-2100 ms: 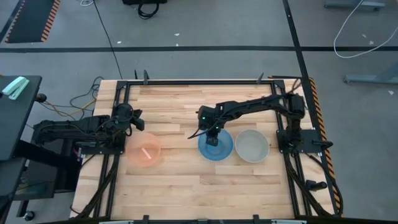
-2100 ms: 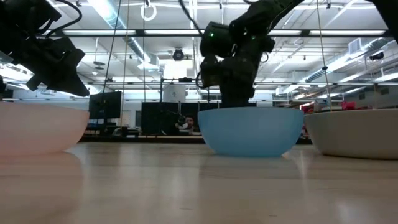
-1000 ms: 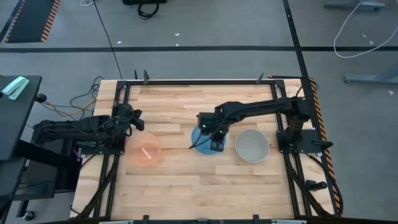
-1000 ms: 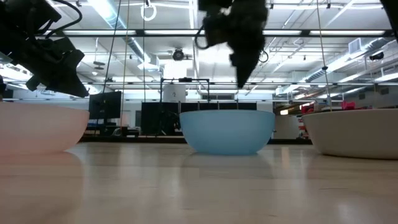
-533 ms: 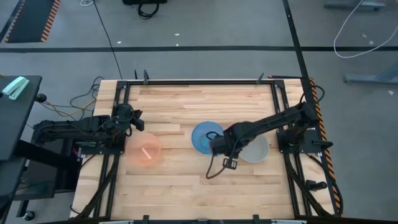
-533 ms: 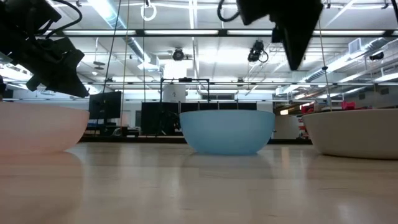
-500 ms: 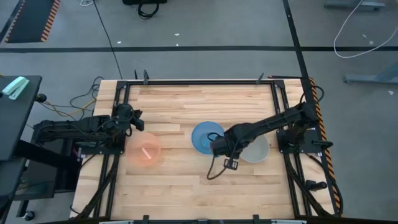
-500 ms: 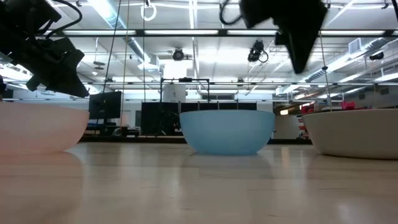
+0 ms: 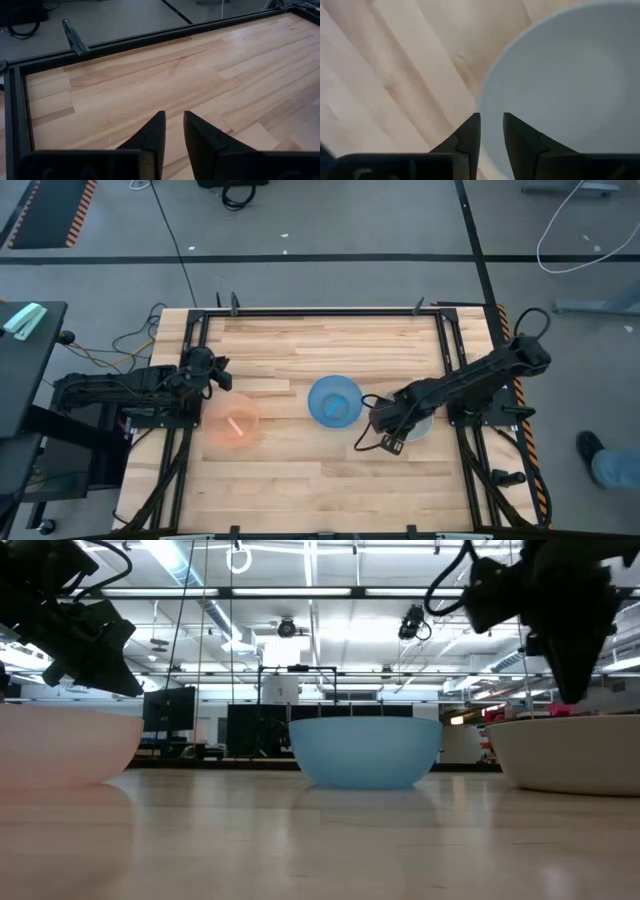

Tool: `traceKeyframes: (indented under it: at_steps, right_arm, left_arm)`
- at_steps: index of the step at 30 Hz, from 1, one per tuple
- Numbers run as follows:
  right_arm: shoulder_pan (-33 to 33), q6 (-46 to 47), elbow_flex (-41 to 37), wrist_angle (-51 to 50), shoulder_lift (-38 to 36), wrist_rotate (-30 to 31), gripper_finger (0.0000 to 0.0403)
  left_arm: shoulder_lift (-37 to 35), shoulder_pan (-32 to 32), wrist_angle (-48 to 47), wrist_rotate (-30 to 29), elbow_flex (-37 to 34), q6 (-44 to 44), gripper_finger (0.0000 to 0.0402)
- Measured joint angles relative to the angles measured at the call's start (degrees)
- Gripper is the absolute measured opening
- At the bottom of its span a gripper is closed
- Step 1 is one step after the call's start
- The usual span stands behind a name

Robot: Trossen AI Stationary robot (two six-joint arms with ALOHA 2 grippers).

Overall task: Nest bowls inside each other
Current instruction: Stack the gray bowl on top of the blue bowl

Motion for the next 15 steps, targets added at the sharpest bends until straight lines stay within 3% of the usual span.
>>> traceKeyframes:
  at_steps: [6,15]
  right_arm:
    - [3.57,5.74,-3.25,2.43,-3.02,0.31,0.0091]
    - [4.74,6.30,-6.85,10.26,-2.17,0.06,0.0091]
  left_arm:
    - [0.00,0.00,0.00,0.00,0.00,0.02,0.0077]
    - [0.00,0.00,-0.13,0.01,0.00,0.06,0.0077]
